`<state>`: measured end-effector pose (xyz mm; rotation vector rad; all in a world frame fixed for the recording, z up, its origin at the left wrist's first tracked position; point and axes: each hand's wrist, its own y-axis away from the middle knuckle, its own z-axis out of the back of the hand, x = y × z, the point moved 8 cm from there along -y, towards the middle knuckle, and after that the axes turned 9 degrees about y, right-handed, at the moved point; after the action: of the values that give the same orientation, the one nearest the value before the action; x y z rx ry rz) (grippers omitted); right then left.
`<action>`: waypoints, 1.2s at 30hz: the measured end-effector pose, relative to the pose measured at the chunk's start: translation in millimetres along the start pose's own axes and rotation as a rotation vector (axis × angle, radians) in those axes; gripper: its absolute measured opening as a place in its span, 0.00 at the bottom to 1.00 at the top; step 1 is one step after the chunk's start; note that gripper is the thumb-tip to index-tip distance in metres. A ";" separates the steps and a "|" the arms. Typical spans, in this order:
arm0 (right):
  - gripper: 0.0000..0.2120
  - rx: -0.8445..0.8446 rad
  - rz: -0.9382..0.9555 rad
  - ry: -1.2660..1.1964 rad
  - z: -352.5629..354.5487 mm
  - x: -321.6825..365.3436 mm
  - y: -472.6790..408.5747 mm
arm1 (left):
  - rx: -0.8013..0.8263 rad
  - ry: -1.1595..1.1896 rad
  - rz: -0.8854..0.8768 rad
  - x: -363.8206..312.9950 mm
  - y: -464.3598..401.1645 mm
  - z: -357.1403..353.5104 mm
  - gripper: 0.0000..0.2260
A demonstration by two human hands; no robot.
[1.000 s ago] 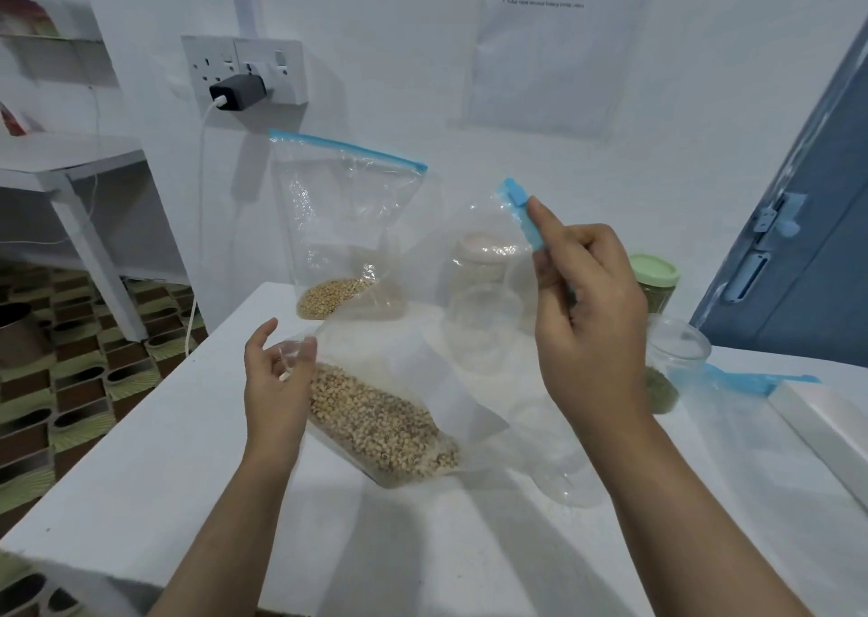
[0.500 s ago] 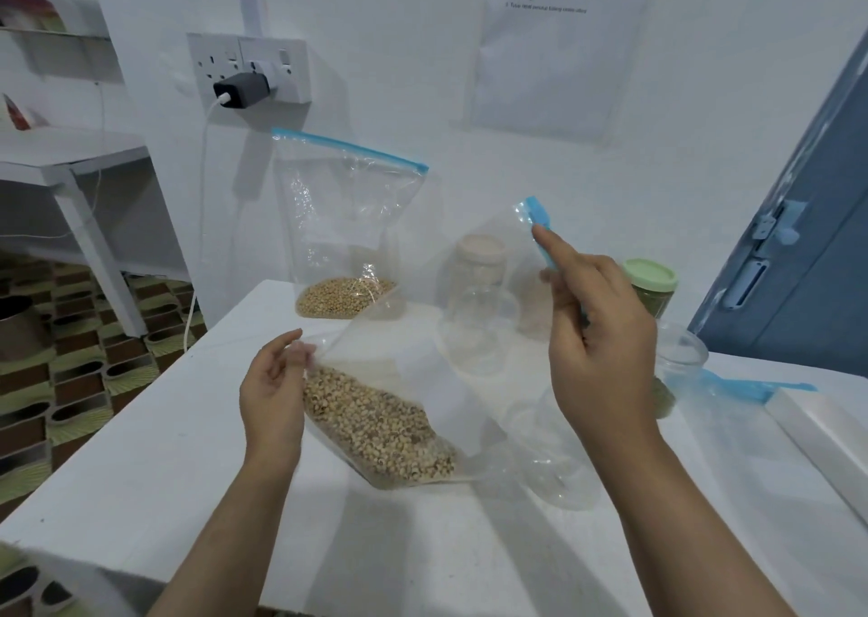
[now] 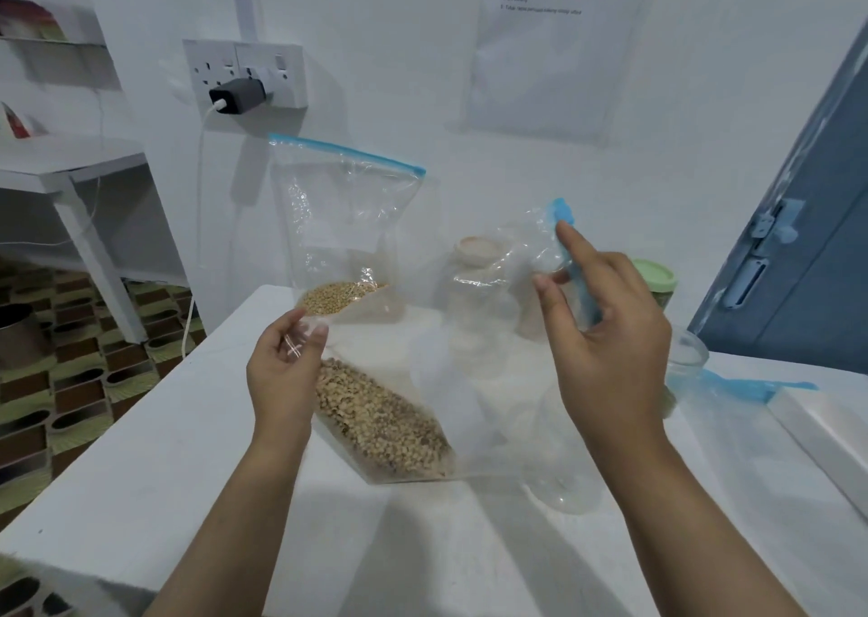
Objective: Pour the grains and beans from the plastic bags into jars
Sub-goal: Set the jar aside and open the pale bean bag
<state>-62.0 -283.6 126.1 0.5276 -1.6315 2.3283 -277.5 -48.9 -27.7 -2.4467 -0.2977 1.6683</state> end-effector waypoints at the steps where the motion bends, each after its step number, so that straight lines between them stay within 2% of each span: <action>1: 0.20 -0.004 -0.014 -0.016 1.5 -1.0 -2.0 | 0.007 0.010 -0.015 -4.5 -3.8 -4.3 0.13; 16: 0.19 -0.080 -0.081 -0.094 6.8 -5.7 -55.2 | 0.128 0.068 -0.184 -61.6 -67.2 -75.8 0.17; 30: 0.20 -0.047 -0.167 -0.197 -3.5 -42.9 -77.4 | 0.191 0.090 -0.193 -80.9 -98.7 -111.5 0.13; 36: 0.20 -0.091 -0.192 -0.221 -4.0 -56.4 -66.7 | 0.260 0.117 -0.197 -93.0 -105.9 -122.5 0.13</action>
<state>15.1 -256.9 157.3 0.9056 -1.6868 2.1082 -204.0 26.8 126.4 -2.2331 -0.2769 1.3826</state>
